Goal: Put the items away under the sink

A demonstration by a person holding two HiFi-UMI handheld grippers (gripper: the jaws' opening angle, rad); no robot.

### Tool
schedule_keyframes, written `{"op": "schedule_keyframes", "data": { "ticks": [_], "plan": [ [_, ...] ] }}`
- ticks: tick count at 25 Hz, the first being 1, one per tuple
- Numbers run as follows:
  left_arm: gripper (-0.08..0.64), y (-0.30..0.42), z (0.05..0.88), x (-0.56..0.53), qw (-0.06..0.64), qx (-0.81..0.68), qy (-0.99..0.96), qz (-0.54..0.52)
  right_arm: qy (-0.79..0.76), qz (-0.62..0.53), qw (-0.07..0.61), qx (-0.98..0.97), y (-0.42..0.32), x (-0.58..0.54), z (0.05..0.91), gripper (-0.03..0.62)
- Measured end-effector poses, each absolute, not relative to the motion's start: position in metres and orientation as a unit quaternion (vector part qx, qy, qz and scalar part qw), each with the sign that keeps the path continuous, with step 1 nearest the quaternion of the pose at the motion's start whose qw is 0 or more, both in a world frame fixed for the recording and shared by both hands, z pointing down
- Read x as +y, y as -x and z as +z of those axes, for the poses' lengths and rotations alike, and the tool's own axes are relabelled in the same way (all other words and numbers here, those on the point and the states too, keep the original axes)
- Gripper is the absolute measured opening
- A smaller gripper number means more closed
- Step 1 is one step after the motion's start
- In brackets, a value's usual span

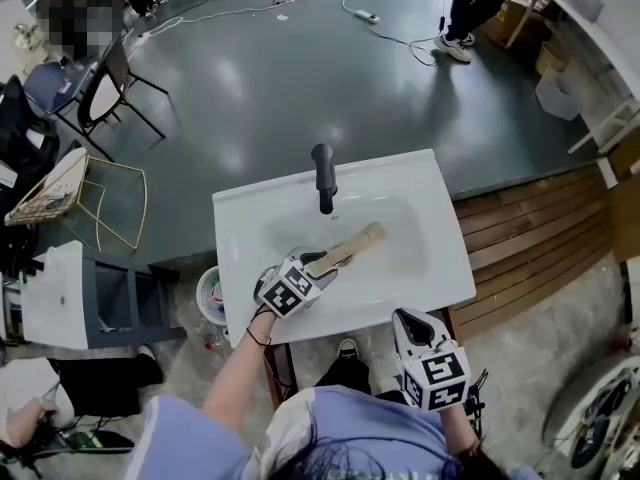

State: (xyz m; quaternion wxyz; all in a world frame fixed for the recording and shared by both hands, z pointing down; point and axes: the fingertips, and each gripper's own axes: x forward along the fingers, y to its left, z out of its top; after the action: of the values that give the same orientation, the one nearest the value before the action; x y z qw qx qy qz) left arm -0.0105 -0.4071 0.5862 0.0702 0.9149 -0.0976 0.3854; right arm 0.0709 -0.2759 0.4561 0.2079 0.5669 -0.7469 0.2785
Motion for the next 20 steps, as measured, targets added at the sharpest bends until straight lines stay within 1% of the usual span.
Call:
{"op": "schedule_keyframes", "data": {
  "ticks": [2,3,7,12,17,20],
  "plan": [
    [0.211,0.006,0.604,-0.412,0.086,-0.086,-0.907,0.403,-0.574,0.286,0.209,-0.739,-0.078,-0.273,0.459,0.015],
    [0.221,0.004,0.611,-0.415,0.093,-0.083,-0.903,0.411,-0.578,0.289,0.209,-0.734,-0.082,-0.271,0.461,0.015],
    [0.221,-0.006,0.641,-0.432,0.106,-0.087,-0.893,0.428,-0.590,0.303,0.212,-0.718,-0.095,-0.262,0.469,0.015],
    [0.220,-0.007,0.666,-0.442,0.140,-0.101,-0.875,0.452,-0.603,0.319,0.219,-0.698,-0.109,-0.247,0.477,0.015],
    [0.221,-0.006,0.689,-0.431,0.102,-0.056,-0.861,0.495,-0.617,0.331,0.218,-0.680,-0.125,-0.236,0.481,0.015],
    [0.220,-0.006,0.698,-0.426,0.102,-0.053,-0.853,0.509,-0.625,0.335,0.222,-0.669,-0.135,-0.232,0.483,0.015]
  ]
}}
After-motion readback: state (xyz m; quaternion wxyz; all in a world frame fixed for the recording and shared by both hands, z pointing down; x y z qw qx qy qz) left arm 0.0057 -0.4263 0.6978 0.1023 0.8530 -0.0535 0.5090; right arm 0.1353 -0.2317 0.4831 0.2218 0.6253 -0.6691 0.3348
